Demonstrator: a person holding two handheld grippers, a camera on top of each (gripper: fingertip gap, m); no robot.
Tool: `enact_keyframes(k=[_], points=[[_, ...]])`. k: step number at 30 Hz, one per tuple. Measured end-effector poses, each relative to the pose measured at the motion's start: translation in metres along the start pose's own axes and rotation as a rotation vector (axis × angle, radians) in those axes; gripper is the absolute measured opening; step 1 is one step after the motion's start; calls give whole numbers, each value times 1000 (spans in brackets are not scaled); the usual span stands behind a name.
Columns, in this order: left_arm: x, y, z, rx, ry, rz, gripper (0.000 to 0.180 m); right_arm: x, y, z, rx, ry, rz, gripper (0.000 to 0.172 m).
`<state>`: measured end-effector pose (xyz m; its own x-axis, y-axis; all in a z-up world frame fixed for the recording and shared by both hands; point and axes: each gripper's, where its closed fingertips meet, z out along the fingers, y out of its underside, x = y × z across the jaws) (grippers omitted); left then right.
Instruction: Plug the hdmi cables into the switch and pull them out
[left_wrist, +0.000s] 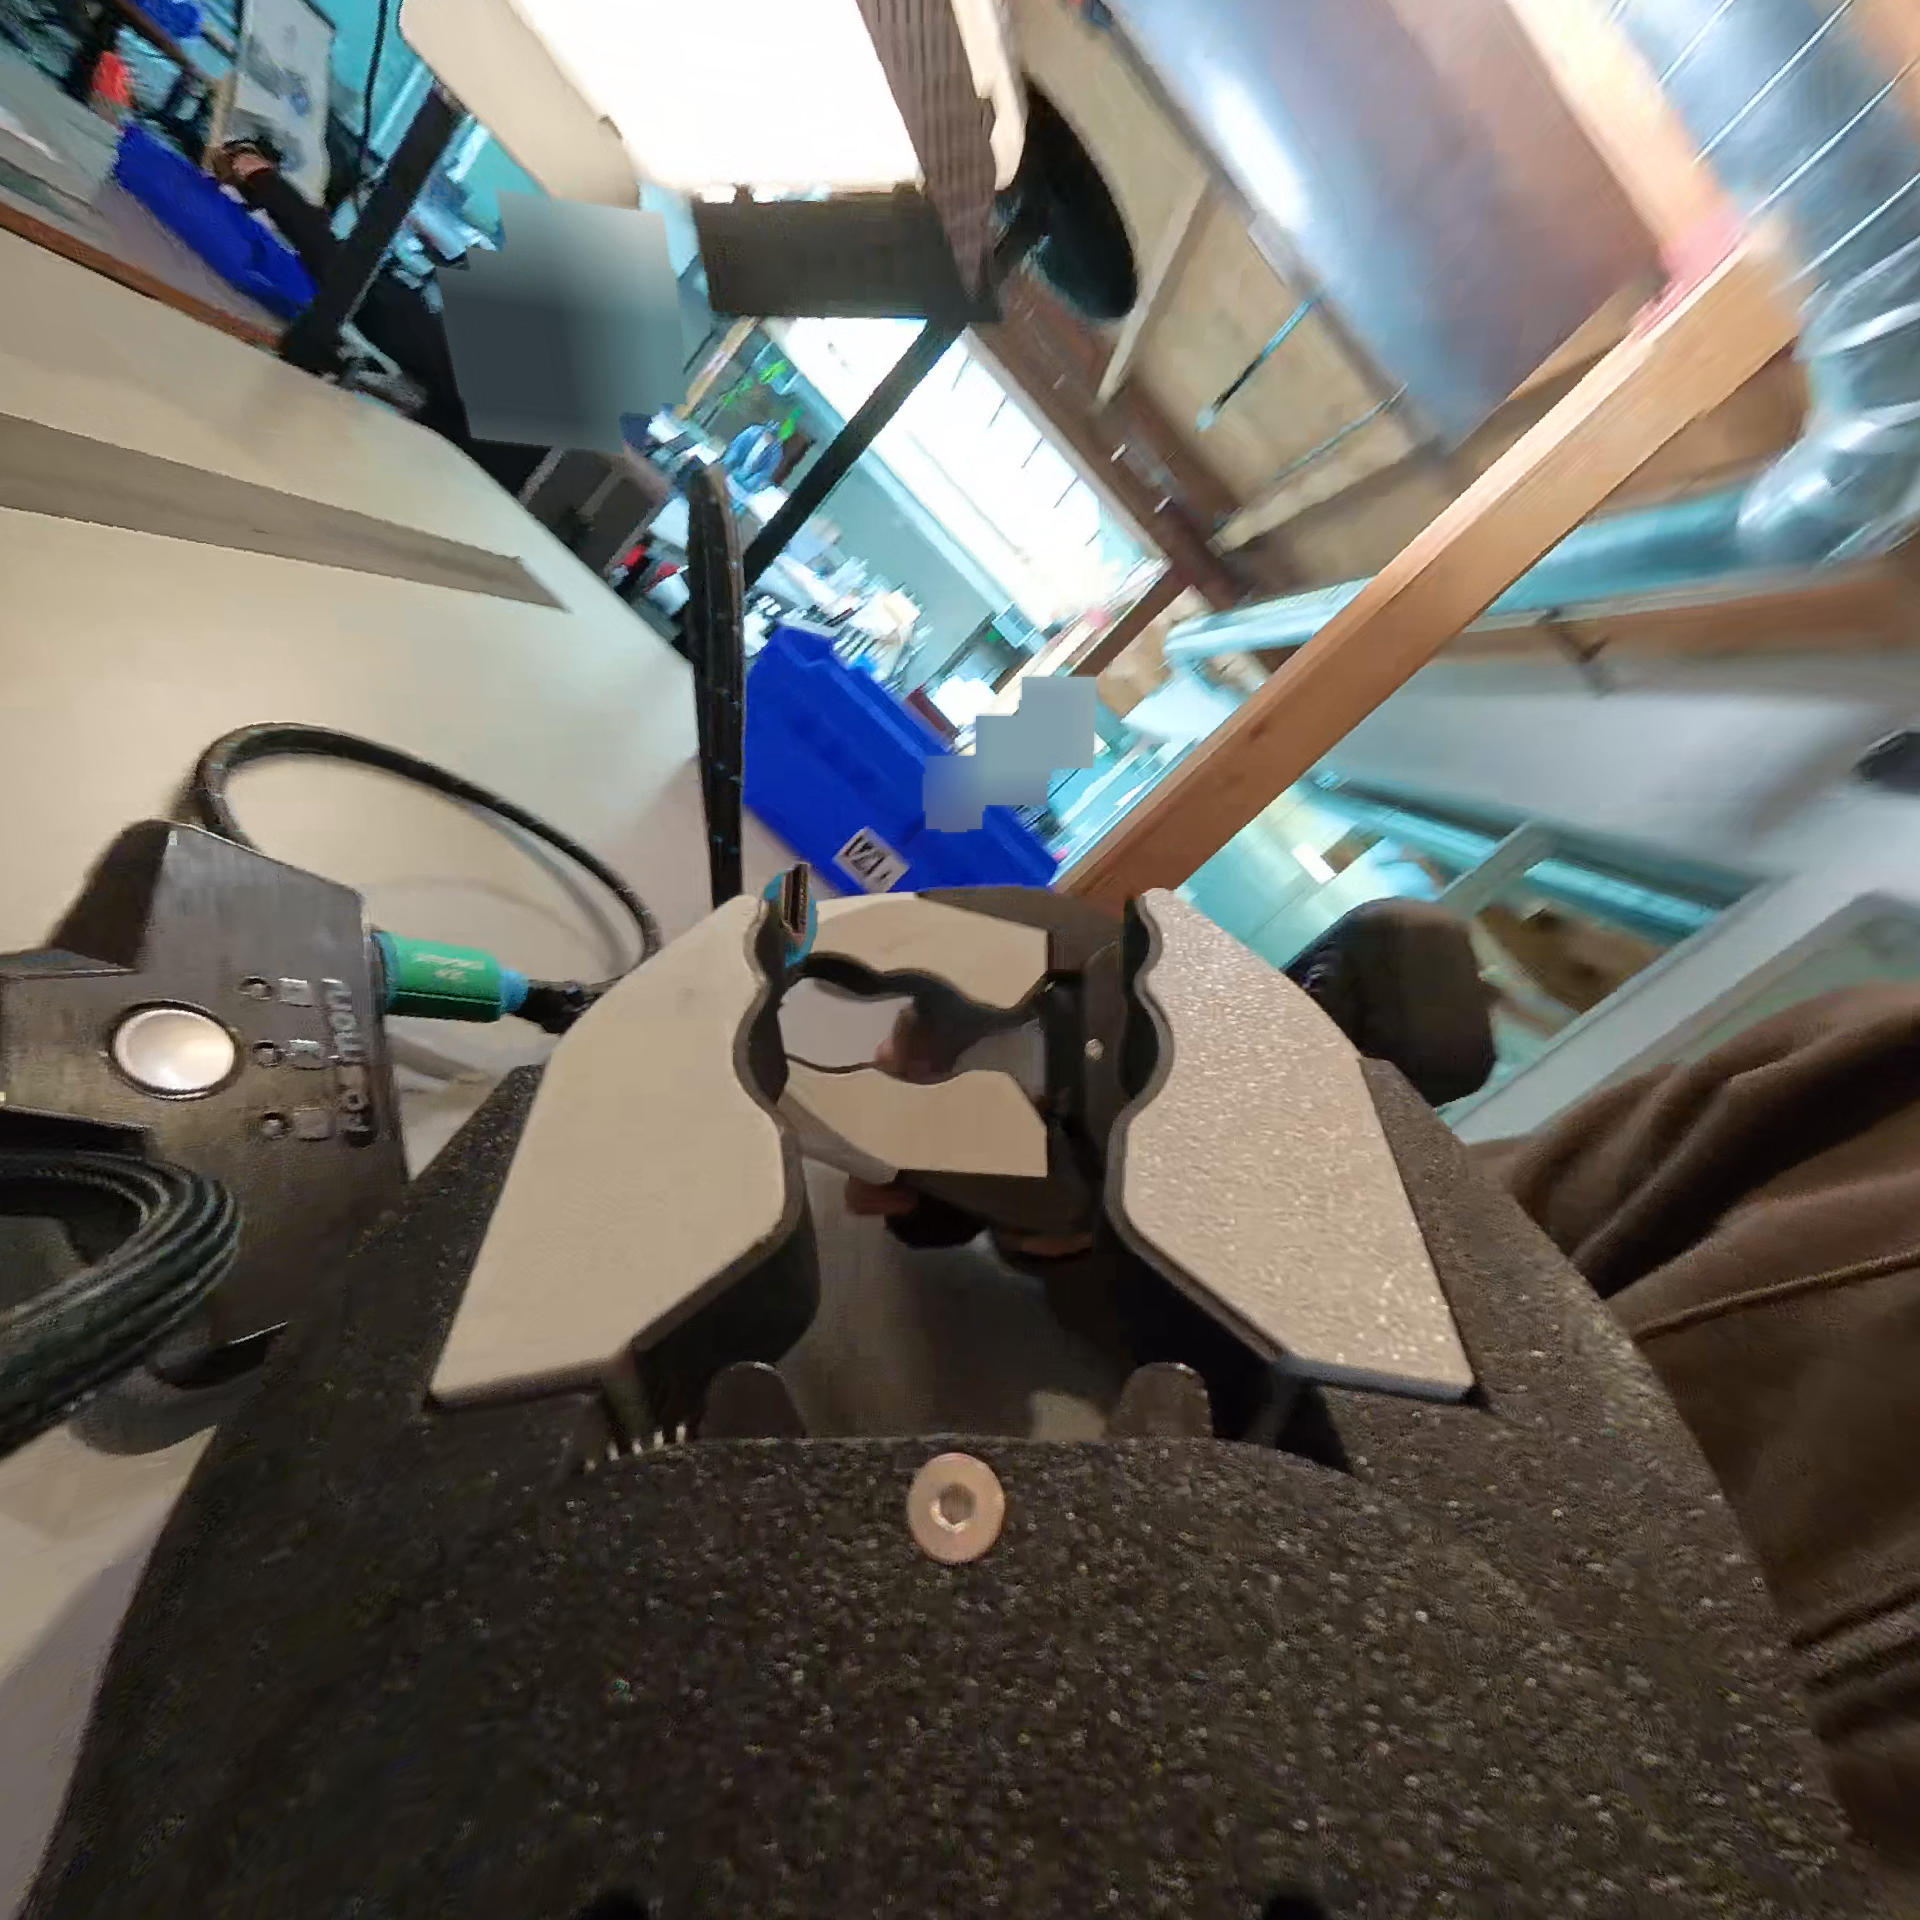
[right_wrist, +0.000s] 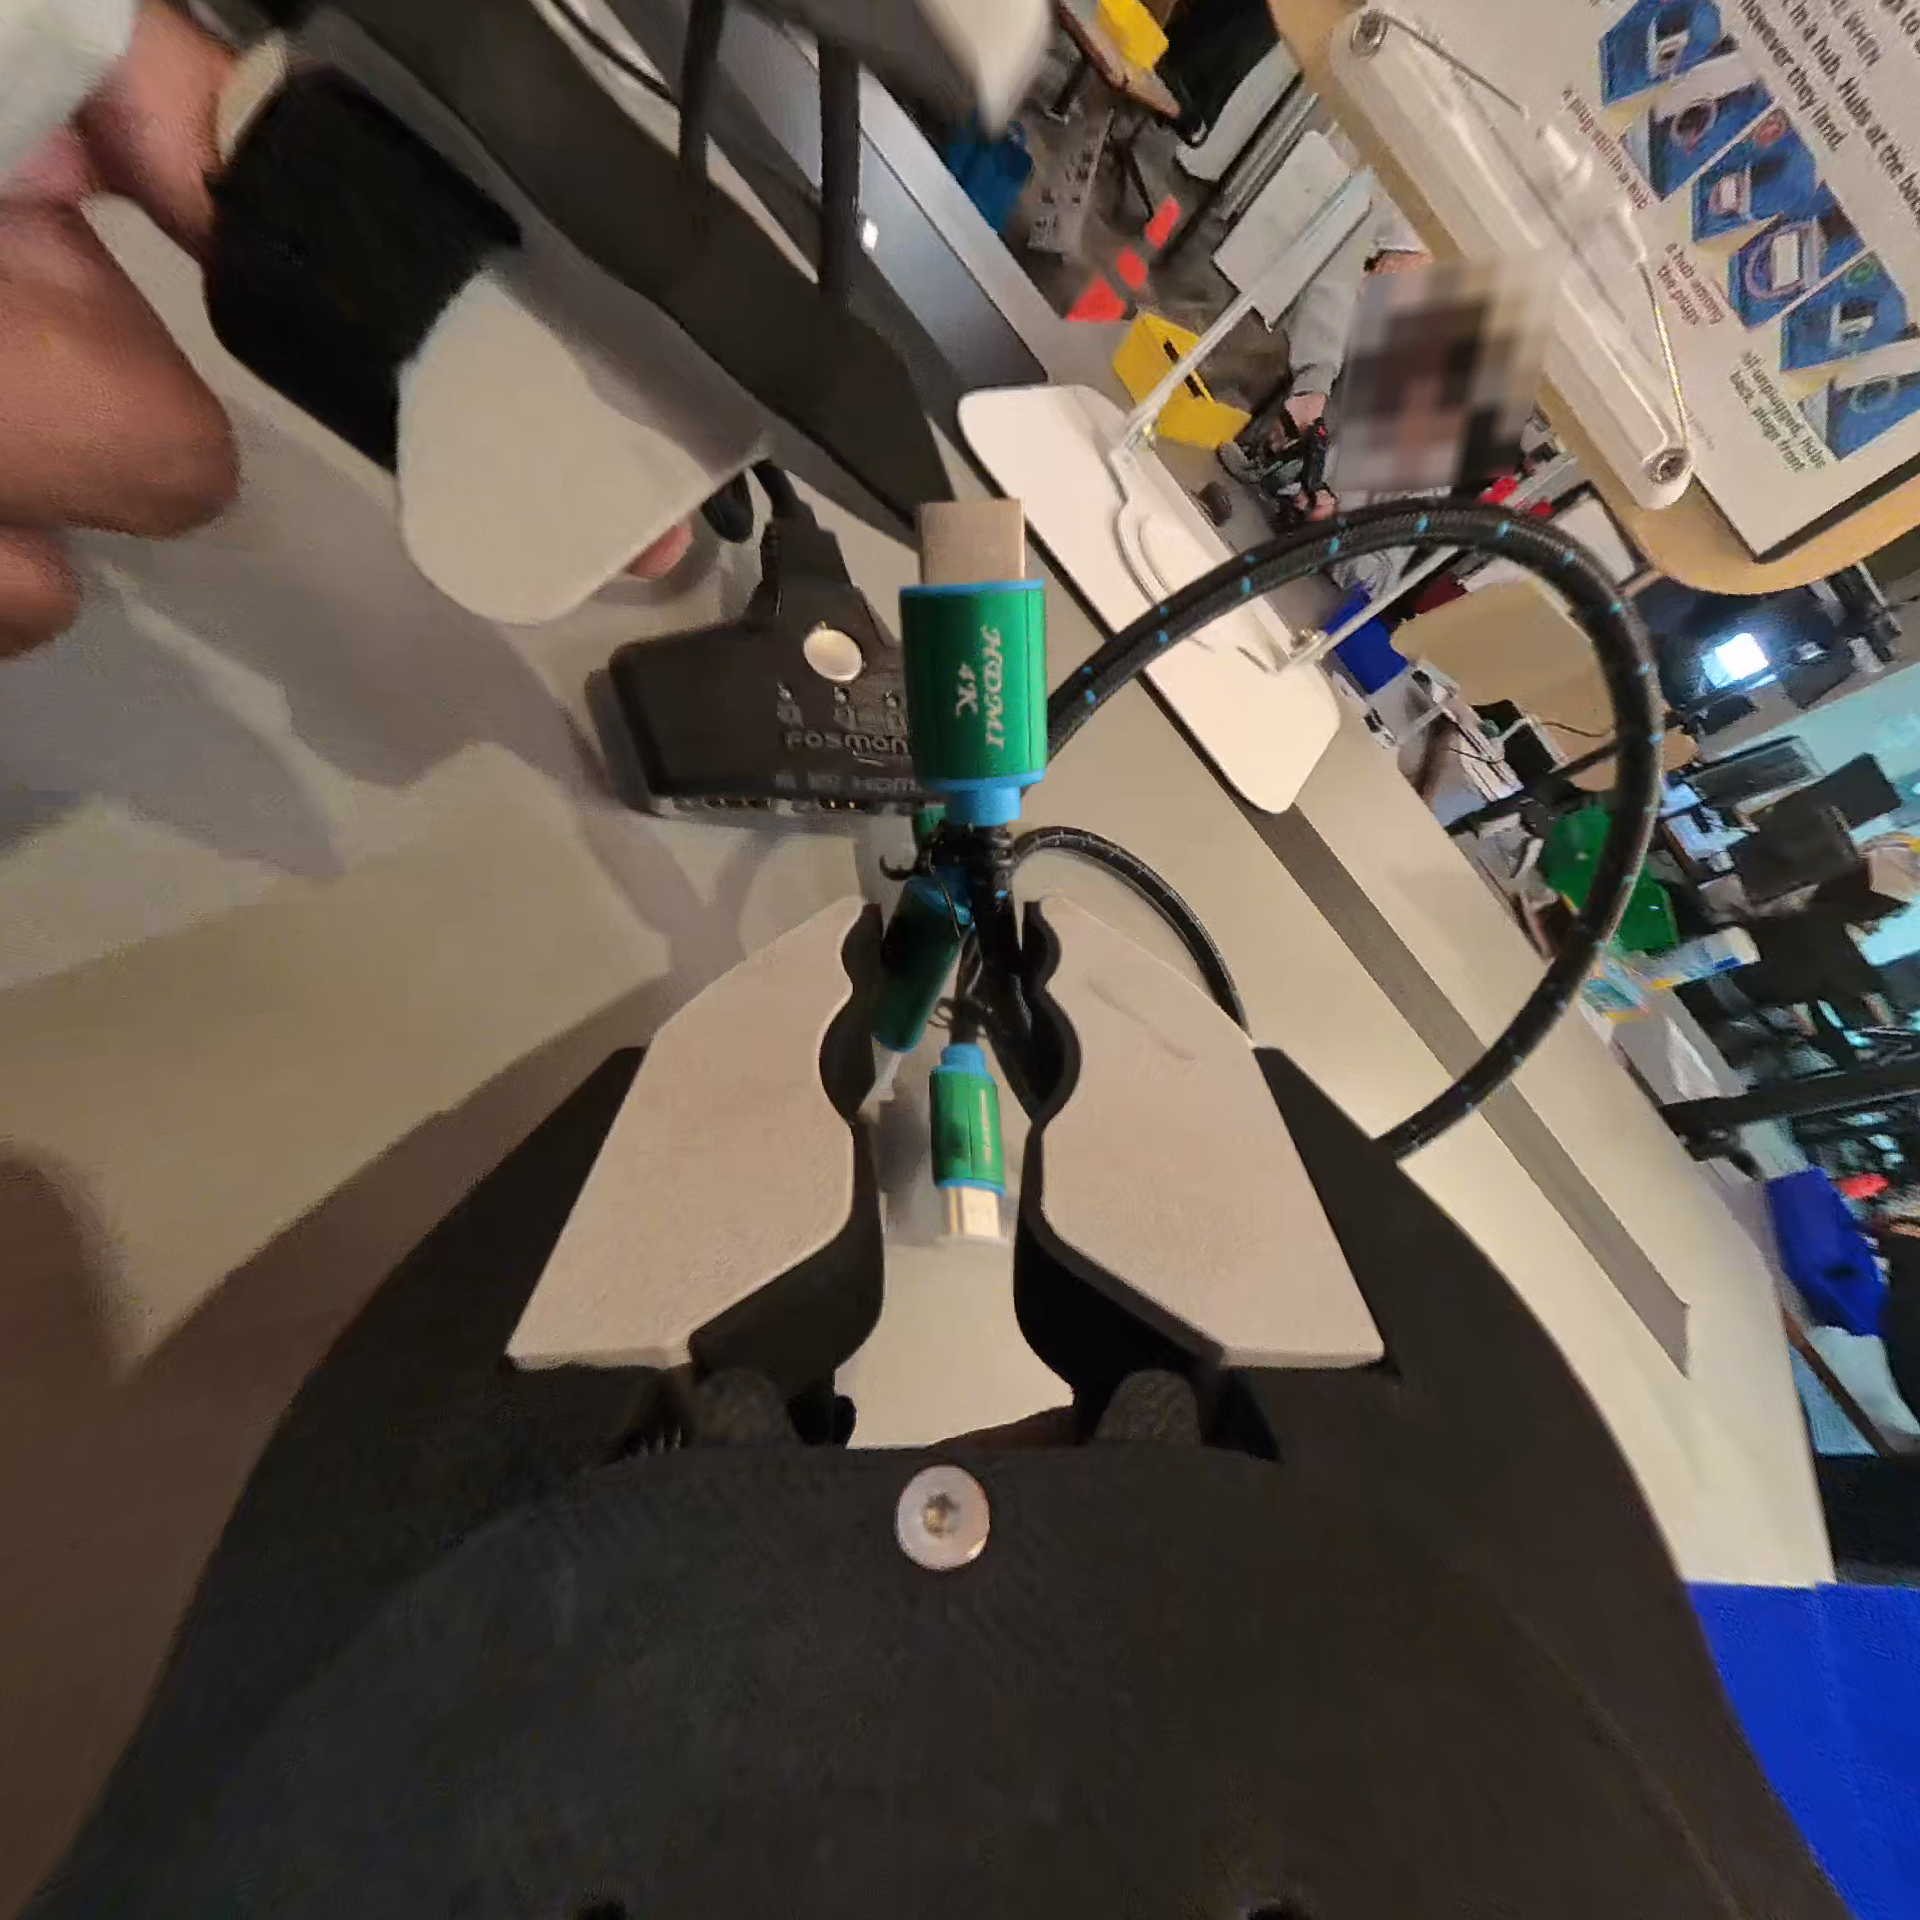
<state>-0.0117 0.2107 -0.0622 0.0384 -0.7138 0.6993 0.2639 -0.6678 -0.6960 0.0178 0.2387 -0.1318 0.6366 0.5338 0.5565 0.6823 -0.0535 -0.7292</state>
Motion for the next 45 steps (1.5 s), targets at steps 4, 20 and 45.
enact_keyframes(k=[4, 20, 45], points=[[-20, 3, 3, -19, -178, 79, 58, -5, -2, -1, 8, -2, -37, 24], [-35, 9, -1, 17, -104, -79, 13, -18, -23, -13, 181, -78, -47, 20], [-25, -25, -11, 385, 66, -223, 11, -21, -45, -18, 318, -475, 697, 13]])
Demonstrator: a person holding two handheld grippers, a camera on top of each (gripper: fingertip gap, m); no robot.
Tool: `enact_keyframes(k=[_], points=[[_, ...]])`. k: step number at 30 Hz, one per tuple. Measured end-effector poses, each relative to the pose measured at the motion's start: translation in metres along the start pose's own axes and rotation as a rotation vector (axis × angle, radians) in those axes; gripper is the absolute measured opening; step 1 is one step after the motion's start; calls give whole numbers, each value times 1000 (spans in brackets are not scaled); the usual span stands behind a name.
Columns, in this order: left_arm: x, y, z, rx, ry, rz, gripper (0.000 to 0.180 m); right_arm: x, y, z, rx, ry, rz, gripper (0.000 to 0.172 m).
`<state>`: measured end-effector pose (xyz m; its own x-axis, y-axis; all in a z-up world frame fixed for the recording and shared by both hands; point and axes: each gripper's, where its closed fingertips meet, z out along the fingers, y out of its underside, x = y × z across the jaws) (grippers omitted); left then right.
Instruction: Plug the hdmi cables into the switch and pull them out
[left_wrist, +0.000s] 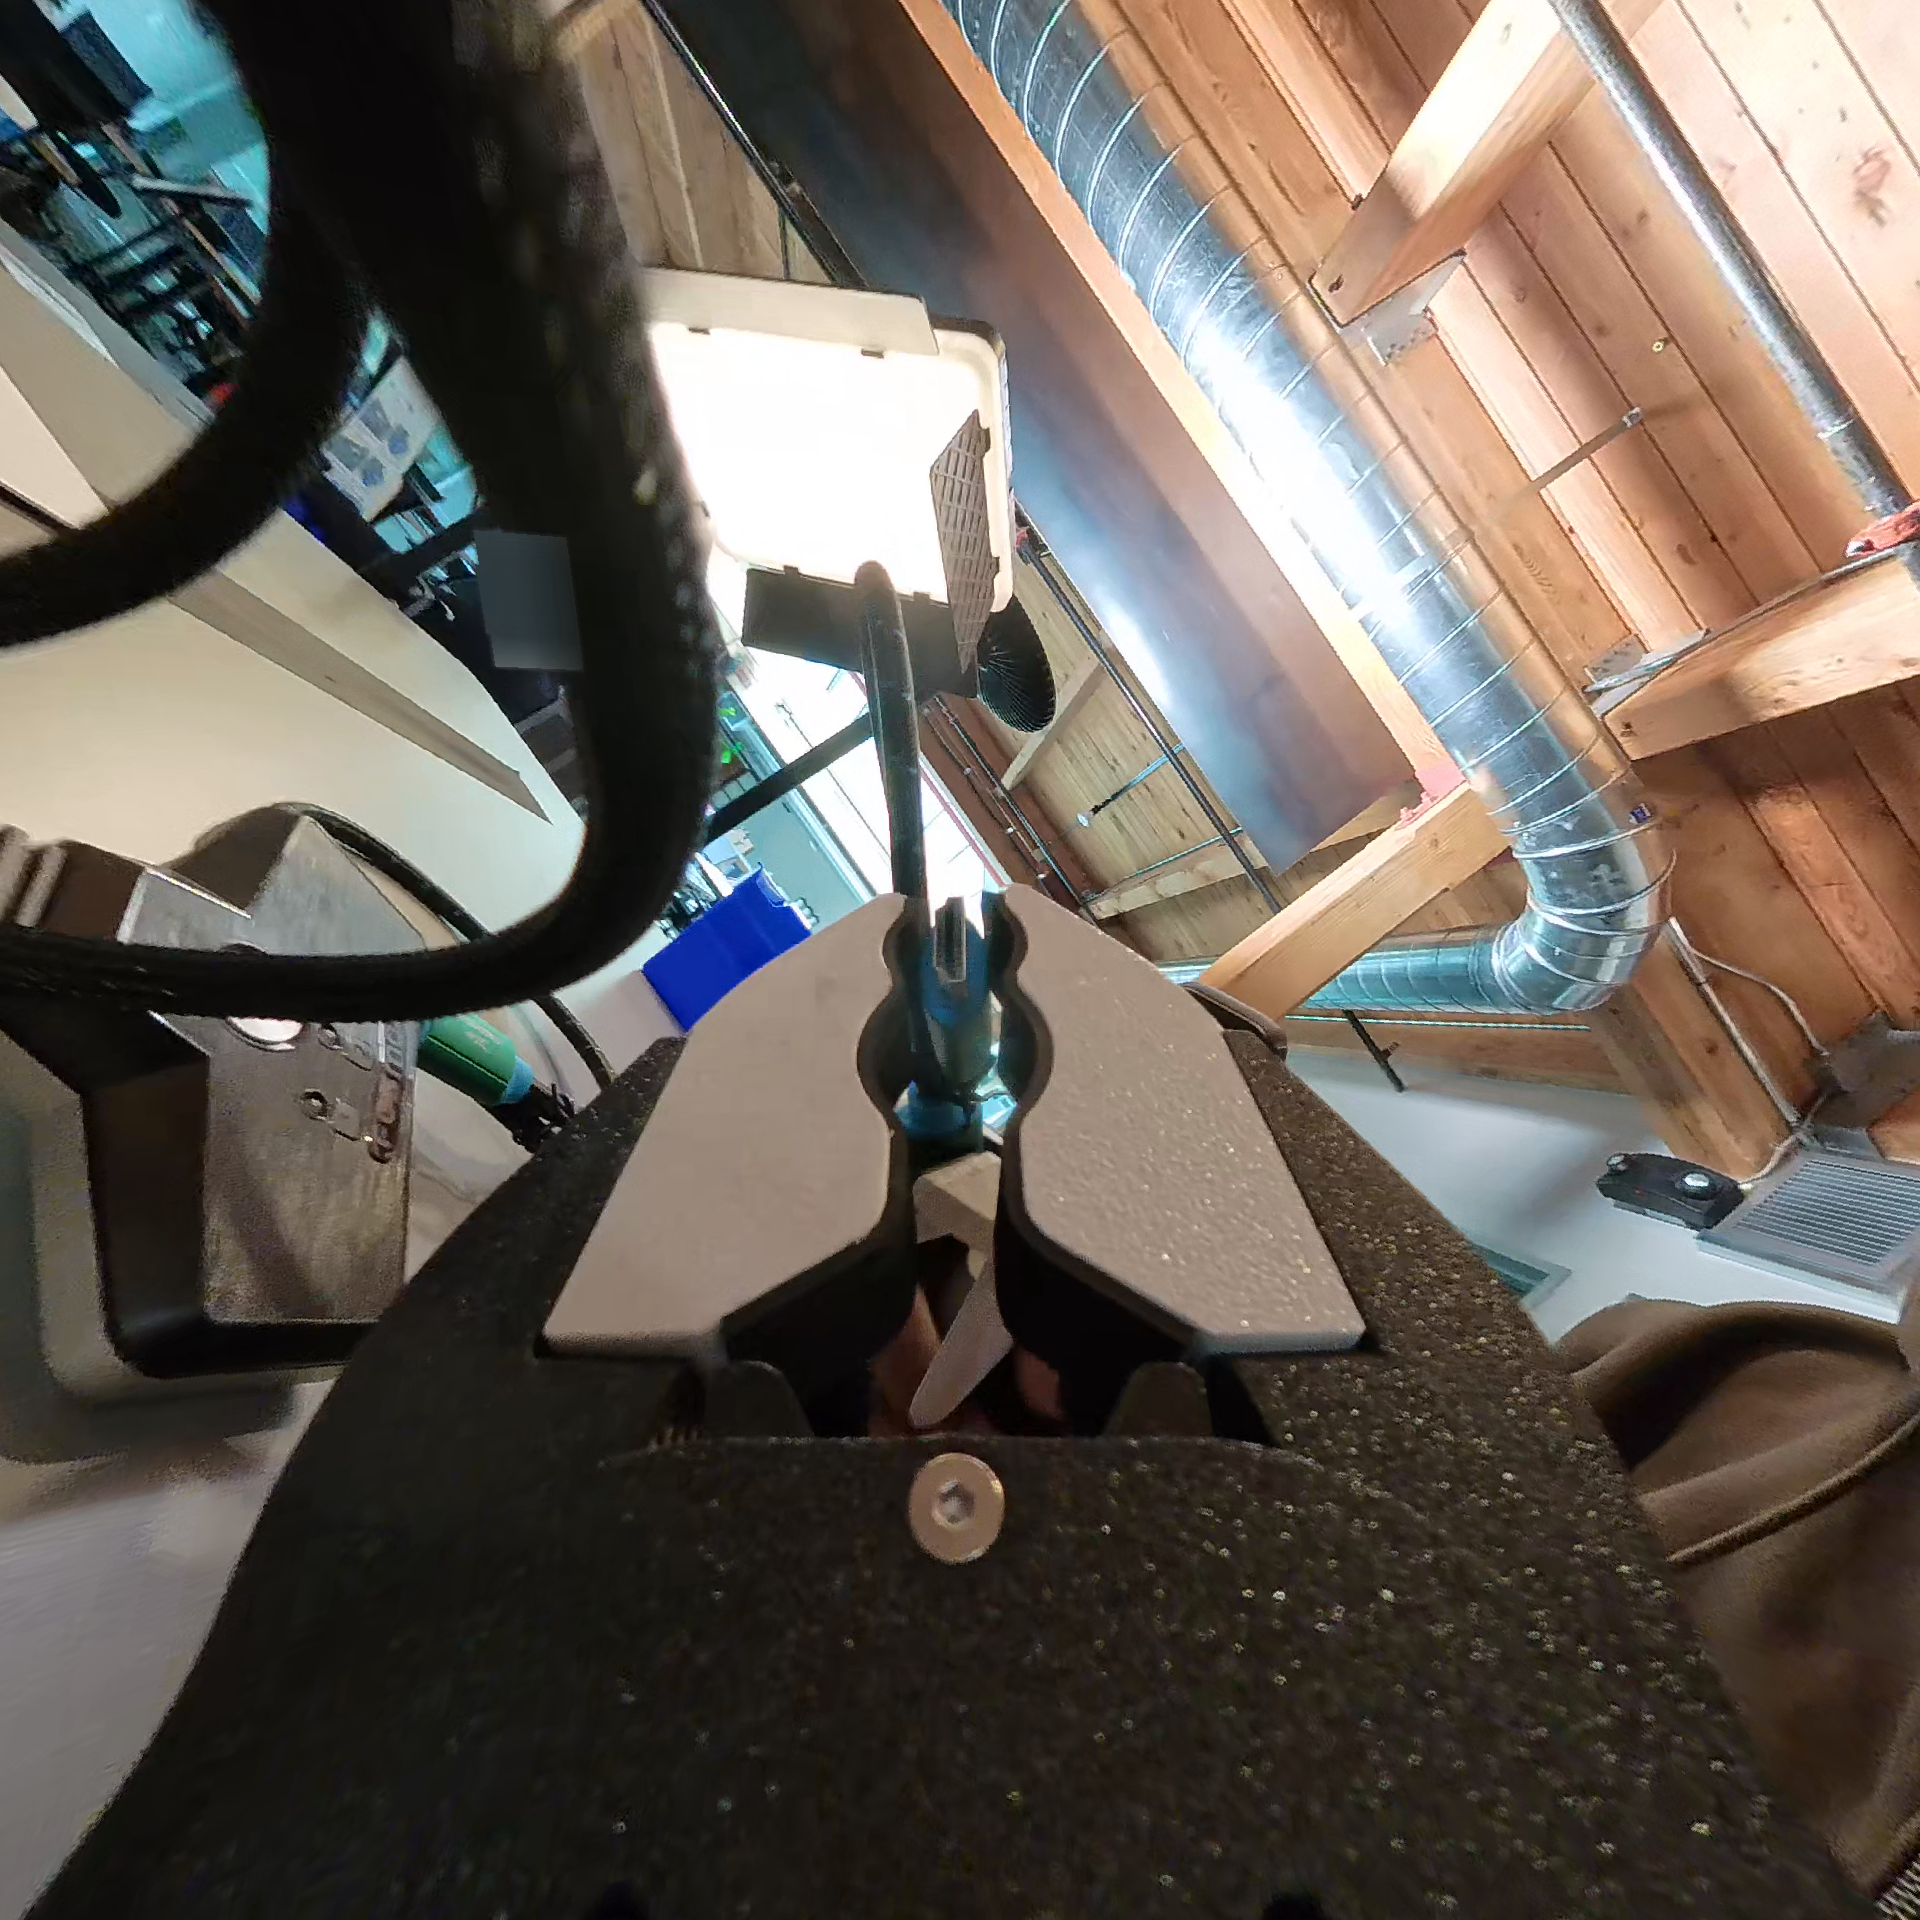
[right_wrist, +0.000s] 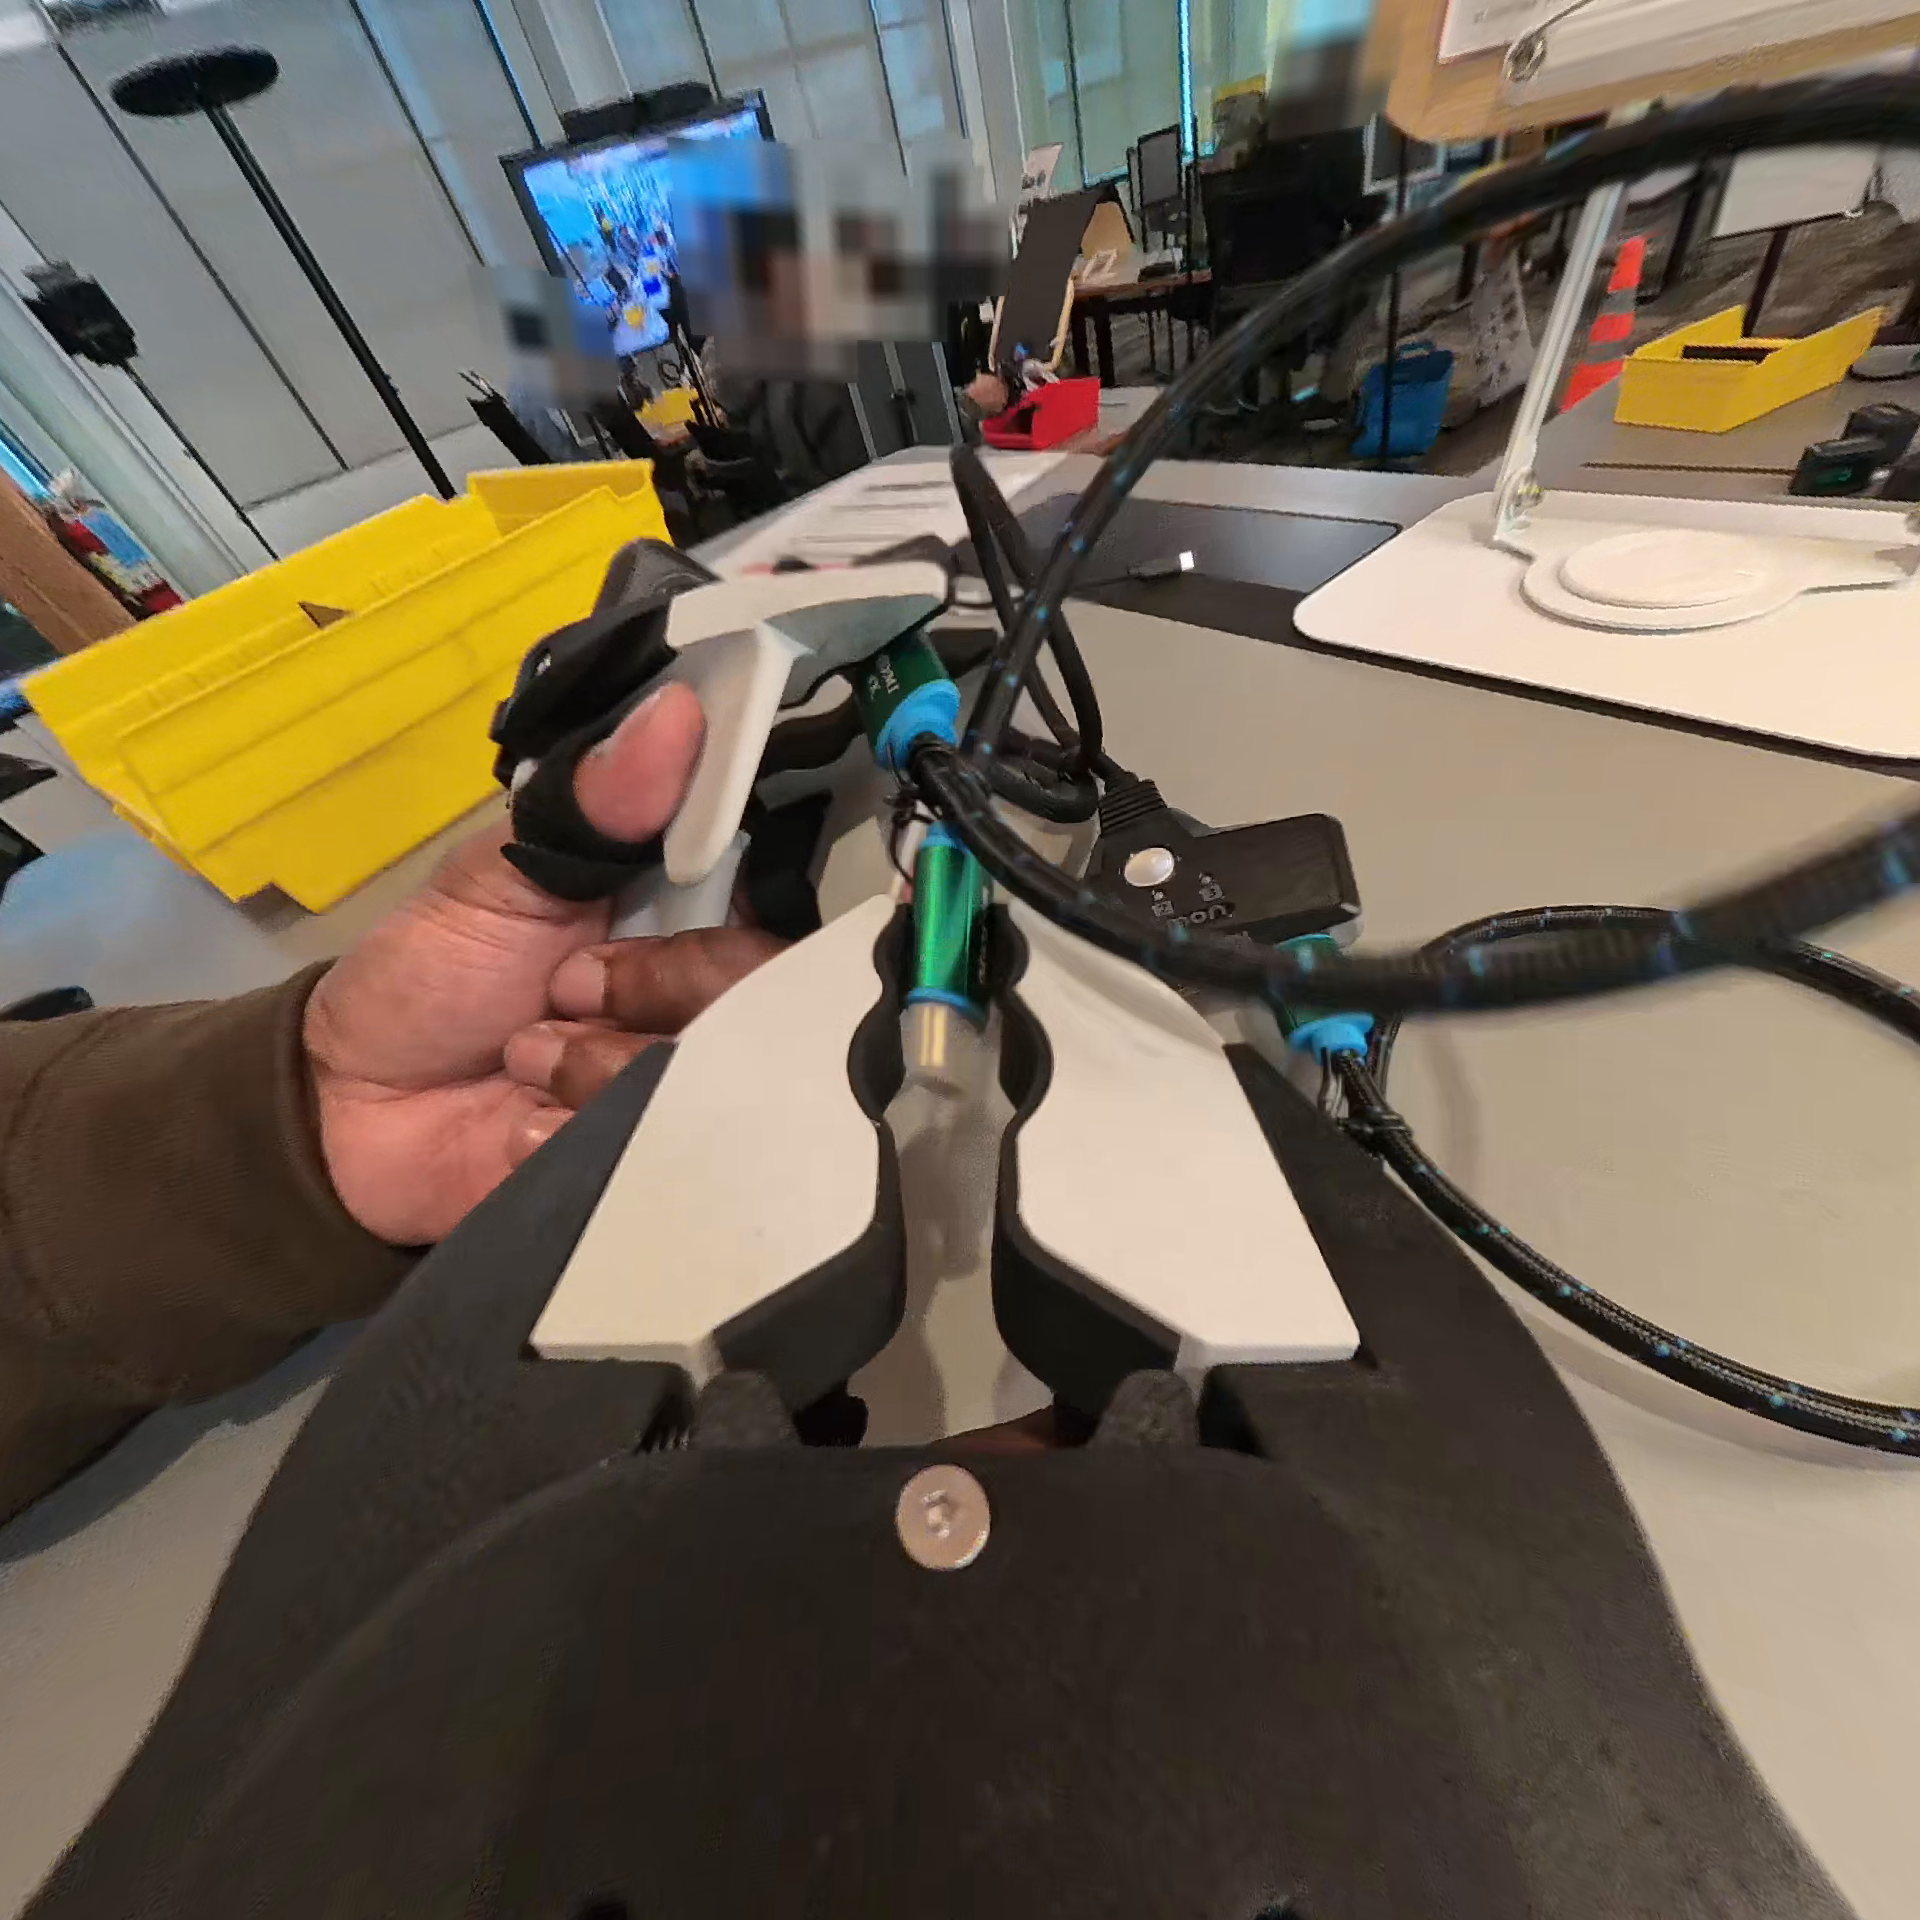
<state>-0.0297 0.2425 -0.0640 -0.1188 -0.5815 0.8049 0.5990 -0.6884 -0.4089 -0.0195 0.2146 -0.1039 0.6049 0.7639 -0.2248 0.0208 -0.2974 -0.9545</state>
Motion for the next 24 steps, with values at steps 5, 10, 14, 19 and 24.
enact_keyframes(k=[5, 10, 14, 19, 24], points=[[-2, -7, -6, -26, -58, 66, 11, 6, -10, -10, 48, -52, 79, 12], [-7, -32, -25, 64, -76, 29, 11, 18, -14, -19, 67, -31, 89, 12], [-3, -46, -35, 80, -86, 75, 11, 20, -17, -25, 72, -60, 94, 12], [5, -47, -35, 47, -77, 117, 10, 22, -22, -35, 73, -95, 60, 12], [9, -43, -33, 11, -67, 147, 10, 31, -25, -46, 76, -106, 47, 12]])
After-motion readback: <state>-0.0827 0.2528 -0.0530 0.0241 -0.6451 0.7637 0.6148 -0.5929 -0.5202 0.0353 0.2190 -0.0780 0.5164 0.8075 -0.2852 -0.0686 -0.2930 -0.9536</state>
